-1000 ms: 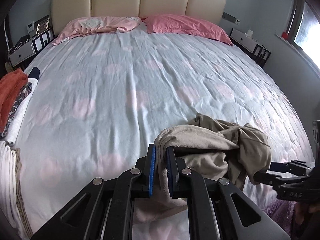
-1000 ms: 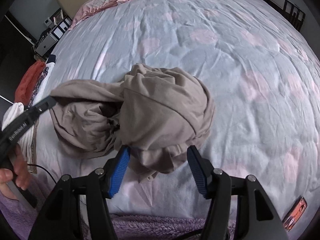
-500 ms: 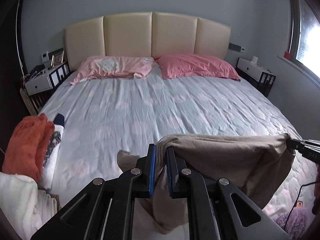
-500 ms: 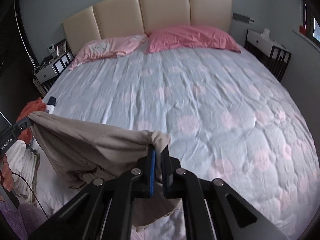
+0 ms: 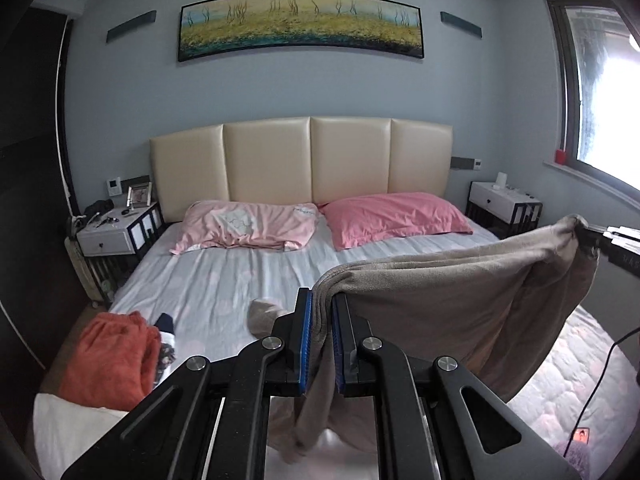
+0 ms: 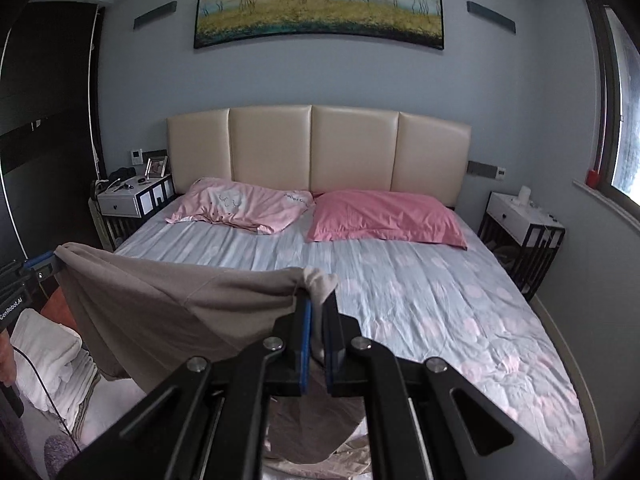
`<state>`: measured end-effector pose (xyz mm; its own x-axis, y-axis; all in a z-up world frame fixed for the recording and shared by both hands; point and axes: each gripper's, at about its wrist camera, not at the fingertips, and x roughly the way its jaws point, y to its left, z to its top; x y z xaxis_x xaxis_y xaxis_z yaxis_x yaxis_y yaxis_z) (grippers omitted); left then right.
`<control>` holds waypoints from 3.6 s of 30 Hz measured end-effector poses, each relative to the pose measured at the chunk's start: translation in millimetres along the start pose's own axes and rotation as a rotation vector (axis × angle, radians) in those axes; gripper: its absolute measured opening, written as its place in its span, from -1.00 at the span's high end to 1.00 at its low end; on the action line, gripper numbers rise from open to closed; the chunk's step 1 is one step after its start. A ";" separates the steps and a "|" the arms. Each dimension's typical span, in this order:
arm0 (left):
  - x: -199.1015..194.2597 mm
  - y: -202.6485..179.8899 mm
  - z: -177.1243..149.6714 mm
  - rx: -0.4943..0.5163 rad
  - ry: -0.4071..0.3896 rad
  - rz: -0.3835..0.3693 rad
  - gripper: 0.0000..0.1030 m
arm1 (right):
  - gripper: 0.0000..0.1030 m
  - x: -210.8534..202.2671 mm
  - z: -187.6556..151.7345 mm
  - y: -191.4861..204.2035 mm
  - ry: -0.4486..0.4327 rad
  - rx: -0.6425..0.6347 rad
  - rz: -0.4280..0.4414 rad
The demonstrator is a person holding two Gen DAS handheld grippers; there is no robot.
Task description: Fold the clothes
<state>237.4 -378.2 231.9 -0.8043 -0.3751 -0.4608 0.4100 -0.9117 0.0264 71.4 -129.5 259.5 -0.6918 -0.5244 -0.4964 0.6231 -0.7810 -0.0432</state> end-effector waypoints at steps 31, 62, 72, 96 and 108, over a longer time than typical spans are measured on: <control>167.8 29.6 -228.4 -0.224 0.500 0.054 -0.10 | 0.12 210.0 -250.3 3.9 0.444 0.368 0.286; 223.5 -46.8 -271.2 -0.031 0.564 0.270 0.83 | 0.70 221.9 -297.3 29.3 0.666 0.268 0.455; 214.9 -33.5 -266.4 -0.036 0.521 0.279 0.75 | 0.69 228.4 -288.5 -36.2 0.607 0.300 0.222; 188.2 -114.6 -270.1 0.820 0.331 -0.056 -0.04 | 0.69 246.2 -297.2 -70.1 0.644 0.272 0.164; 224.8 -108.3 -286.9 0.756 0.388 0.031 0.84 | 0.68 256.2 -299.0 -46.6 0.667 0.059 0.098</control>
<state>135.5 -315.6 -129.0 -0.5368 -0.4437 -0.7176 -0.0792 -0.8203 0.5664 -25.7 -126.0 -124.9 -0.2485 -0.2868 -0.9252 0.6374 -0.7677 0.0668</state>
